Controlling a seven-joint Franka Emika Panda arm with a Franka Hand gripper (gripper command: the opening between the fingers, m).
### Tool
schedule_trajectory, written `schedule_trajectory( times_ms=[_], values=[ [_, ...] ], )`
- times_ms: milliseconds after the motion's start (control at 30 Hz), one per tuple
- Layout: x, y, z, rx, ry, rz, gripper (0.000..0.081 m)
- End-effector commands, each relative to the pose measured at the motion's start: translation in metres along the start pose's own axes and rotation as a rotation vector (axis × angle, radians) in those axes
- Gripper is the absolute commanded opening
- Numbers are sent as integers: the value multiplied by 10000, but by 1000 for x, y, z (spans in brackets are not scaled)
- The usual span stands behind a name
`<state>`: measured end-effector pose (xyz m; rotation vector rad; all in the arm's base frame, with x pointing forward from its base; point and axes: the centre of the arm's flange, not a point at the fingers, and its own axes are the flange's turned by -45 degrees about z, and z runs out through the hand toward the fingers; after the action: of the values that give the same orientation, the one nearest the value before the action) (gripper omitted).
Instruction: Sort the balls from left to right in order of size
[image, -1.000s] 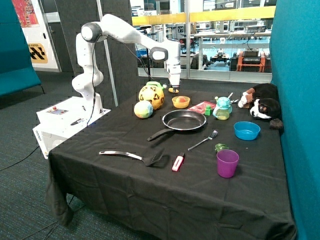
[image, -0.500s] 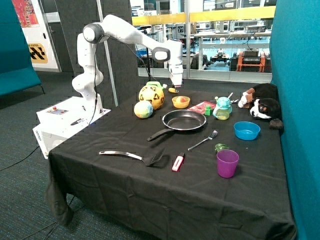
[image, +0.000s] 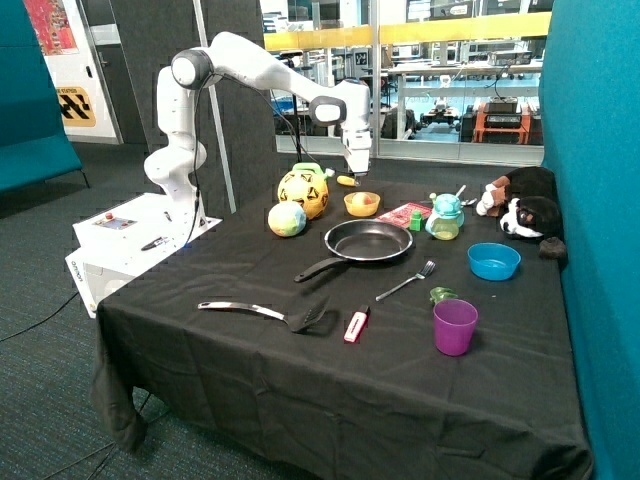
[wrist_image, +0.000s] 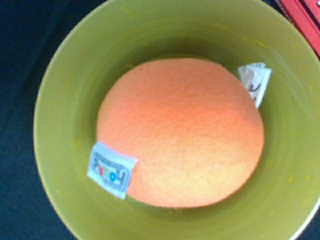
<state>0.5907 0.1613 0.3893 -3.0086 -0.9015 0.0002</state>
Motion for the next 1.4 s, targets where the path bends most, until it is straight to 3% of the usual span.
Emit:
schedule_trajectory(
  times_ms=[0, 667, 1067, 1200, 1267, 1367],
  values=[
    [5, -9, 12, -9, -1, -51, 806],
    [4, -20, 33, -9, -1, -2, 781],
    [-1, -28, 44, -9, -1, -11, 588],
    [-2, -29, 46, -9, -1, -46, 548],
    [-2, -28, 46, -9, -1, -52, 569],
    [0, -27, 46, -9, -1, -34, 521]
  ],
)
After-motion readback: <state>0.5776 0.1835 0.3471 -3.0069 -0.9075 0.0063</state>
